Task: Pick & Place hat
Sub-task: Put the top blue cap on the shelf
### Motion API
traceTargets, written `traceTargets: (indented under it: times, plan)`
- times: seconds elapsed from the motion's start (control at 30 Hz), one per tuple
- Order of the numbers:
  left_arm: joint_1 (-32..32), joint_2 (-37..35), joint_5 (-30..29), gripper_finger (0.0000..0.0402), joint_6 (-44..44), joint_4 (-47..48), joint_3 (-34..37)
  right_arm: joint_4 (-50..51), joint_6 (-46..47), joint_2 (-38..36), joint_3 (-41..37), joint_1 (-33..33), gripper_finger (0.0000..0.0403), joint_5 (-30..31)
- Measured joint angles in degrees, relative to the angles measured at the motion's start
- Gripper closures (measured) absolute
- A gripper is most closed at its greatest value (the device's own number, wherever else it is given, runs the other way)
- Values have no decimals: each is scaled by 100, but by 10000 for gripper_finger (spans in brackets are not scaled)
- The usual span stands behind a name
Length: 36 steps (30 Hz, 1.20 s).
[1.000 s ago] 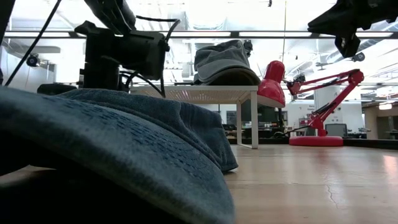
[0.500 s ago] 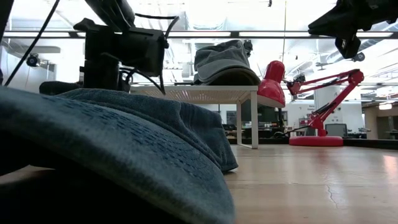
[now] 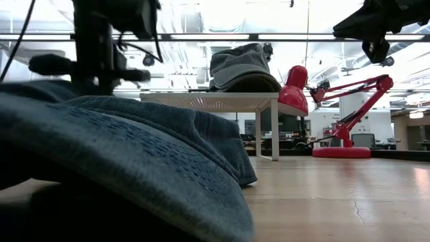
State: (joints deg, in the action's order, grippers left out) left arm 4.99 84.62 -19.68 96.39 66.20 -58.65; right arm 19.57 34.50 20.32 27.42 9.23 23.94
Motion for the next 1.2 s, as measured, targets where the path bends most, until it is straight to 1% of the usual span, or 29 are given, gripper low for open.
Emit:
traceTargets:
  times: [0.13,0.27,0.4,0.57,0.73,0.9,1.07,1.2]
  plan:
    - [11,-523,-116,395,170,448,0,-2,0,-2,0,2,358,1]
    - [20,-998,-406,395,299,685,-1,-4,53,-2,0,1,359,2]
    - [20,-1311,-832,395,301,726,-111,-4,111,-7,0,0,358,2]
    - [20,-1427,-1593,395,-27,888,-679,-4,111,-7,0,0,359,2]
    - [18,-1251,-2326,395,-313,1567,-1634,-4,109,-7,0,0,359,4]
    - [-15,-929,-2922,395,-949,1681,-2596,-4,109,-4,0,0,358,4]
    - [-137,-336,-3334,395,-1670,1652,-3545,-3,108,-4,0,0,359,7]
    - [-373,239,-3436,395,-2290,1624,-4309,-2,107,-4,0,1,358,6]
